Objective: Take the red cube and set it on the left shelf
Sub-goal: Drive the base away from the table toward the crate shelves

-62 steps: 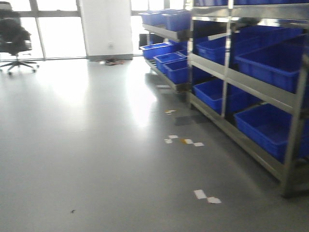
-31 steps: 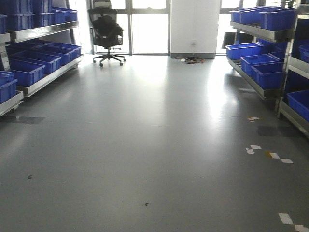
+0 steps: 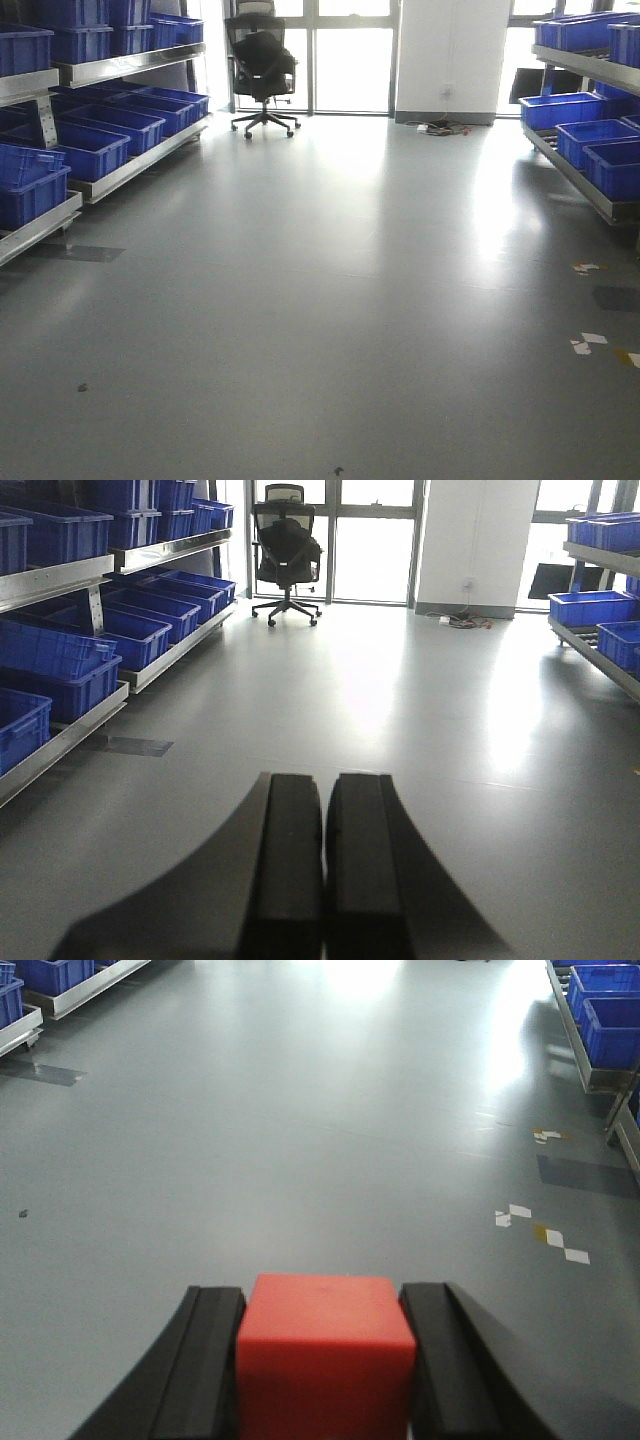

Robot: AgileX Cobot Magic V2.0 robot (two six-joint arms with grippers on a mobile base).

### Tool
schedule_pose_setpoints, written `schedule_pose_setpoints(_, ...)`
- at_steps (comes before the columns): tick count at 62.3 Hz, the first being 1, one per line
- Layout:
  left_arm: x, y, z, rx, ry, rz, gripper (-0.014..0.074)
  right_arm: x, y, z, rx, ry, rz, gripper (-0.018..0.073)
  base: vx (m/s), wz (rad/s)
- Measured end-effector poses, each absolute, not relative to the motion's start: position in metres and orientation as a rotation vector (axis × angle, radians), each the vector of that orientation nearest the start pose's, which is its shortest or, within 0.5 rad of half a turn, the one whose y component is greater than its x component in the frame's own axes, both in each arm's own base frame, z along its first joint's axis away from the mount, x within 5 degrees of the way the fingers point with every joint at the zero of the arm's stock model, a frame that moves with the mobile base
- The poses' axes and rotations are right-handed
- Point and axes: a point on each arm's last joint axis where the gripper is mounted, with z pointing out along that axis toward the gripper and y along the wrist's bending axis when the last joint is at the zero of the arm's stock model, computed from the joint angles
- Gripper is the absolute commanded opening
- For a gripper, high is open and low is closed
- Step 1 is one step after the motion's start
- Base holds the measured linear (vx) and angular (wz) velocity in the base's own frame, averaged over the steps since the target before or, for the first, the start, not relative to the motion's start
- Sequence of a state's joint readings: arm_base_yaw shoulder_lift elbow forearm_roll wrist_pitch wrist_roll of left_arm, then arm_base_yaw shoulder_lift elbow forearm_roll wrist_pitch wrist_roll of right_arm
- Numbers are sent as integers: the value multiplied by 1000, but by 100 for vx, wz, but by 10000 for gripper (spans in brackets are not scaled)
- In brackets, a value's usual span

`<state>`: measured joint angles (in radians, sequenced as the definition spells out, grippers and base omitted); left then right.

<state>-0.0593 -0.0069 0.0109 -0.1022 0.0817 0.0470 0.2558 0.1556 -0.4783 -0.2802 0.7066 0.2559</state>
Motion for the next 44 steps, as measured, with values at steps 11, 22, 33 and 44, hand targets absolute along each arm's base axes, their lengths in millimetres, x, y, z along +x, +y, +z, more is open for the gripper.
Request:
schedule_pose_setpoints(11, 56, -4, 202, 10, 1570, -96, 102, 37, -7, 300, -73, 1842, 40, 52, 46, -3)
schedule_pose_setpoints(22, 56, -4, 202, 10, 1570, -96, 102, 37, -7, 300, -73, 1842, 40, 52, 51, -7)
schedule_pose_setpoints(33, 56, -4, 202, 10, 1570, -96, 102, 37, -7, 300, -73, 1842, 40, 52, 55, -6)
schedule_pose_setpoints(44, 56, -4, 202, 10, 1570, -96, 102, 37, -7, 300, -69, 1841, 38, 52, 58, -4)
